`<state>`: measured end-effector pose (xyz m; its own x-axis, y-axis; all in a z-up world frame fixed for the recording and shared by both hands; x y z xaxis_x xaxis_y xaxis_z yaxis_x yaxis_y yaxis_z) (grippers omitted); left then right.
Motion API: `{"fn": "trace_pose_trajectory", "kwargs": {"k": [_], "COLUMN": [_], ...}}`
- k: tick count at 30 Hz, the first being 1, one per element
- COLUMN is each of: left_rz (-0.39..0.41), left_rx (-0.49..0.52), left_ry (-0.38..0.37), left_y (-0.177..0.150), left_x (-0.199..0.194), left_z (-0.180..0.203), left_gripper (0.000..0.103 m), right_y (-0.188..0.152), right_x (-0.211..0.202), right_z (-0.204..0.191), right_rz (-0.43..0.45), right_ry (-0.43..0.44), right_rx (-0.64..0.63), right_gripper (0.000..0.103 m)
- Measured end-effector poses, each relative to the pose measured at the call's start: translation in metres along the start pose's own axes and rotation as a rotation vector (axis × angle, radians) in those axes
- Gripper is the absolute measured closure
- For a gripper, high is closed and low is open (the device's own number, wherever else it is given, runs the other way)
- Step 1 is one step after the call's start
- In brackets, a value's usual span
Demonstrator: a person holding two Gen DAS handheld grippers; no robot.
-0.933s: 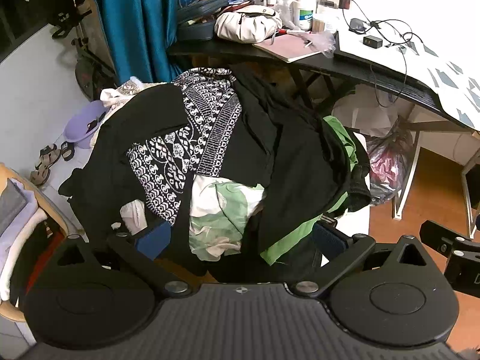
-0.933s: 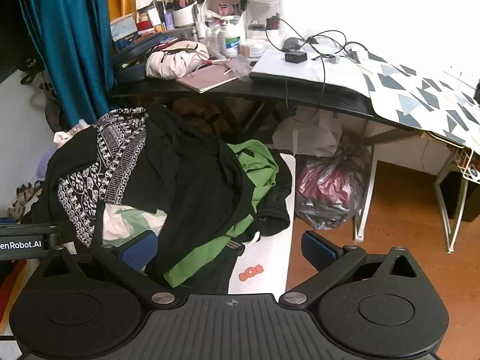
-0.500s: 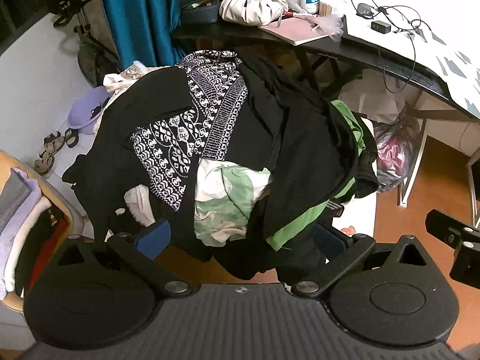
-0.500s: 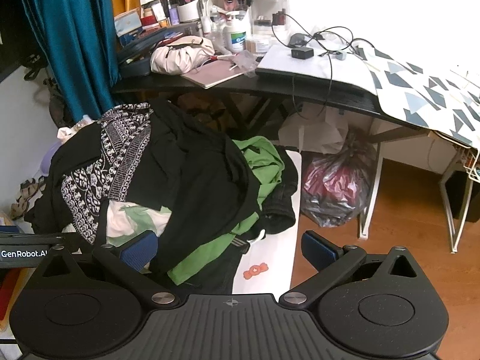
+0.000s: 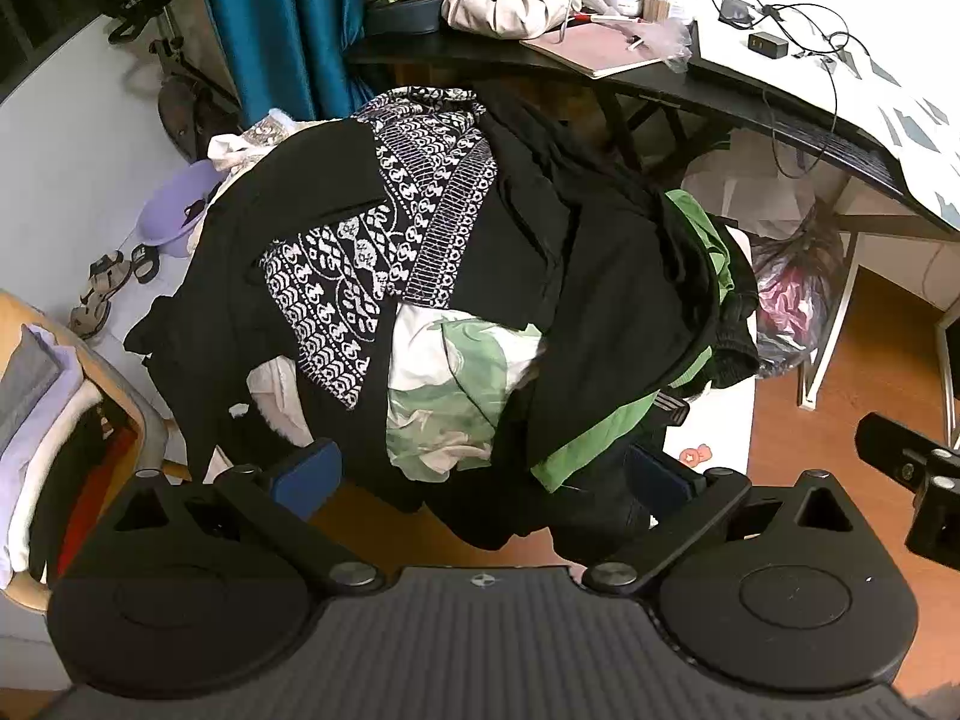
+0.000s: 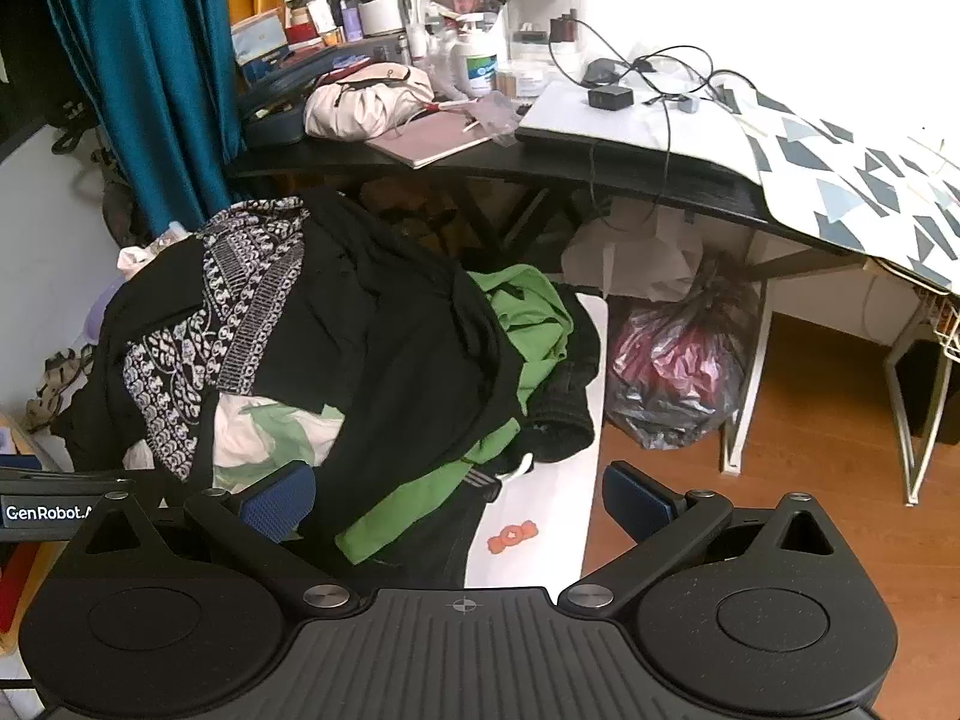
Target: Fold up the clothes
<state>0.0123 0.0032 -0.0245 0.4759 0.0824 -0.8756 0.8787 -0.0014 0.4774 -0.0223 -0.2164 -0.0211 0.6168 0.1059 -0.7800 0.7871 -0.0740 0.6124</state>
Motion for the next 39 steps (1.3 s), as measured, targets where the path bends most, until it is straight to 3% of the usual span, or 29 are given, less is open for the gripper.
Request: {"fn": "trace_pose_trajectory", "kwargs": {"k": [39], "left_rz": [-0.038], "left_rx": [-0.034], "left_ry": [0.026], "left_y": [0.002], "left_x": [0.011], "left_z": [-0.002], "left_gripper": [0.000], "right_y": [0.005], "right_x": [0.018], "right_z": [0.001], "right_rz": [-0.045], "right_ry": [0.014], "right_rx": [0.007], "right_gripper": [0.001]}}
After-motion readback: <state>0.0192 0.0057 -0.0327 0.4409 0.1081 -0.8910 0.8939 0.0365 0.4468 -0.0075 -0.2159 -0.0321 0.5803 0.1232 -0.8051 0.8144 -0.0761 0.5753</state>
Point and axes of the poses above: each gripper's, at about its wrist camera, not at the fingertips, and x roughly the way its jaws point, z to its right, y to its top, the point moved 1 cm from there along x, roughly the way its jaws point, and after that the axes turned 1 degree about z, right-handed, at the moved point
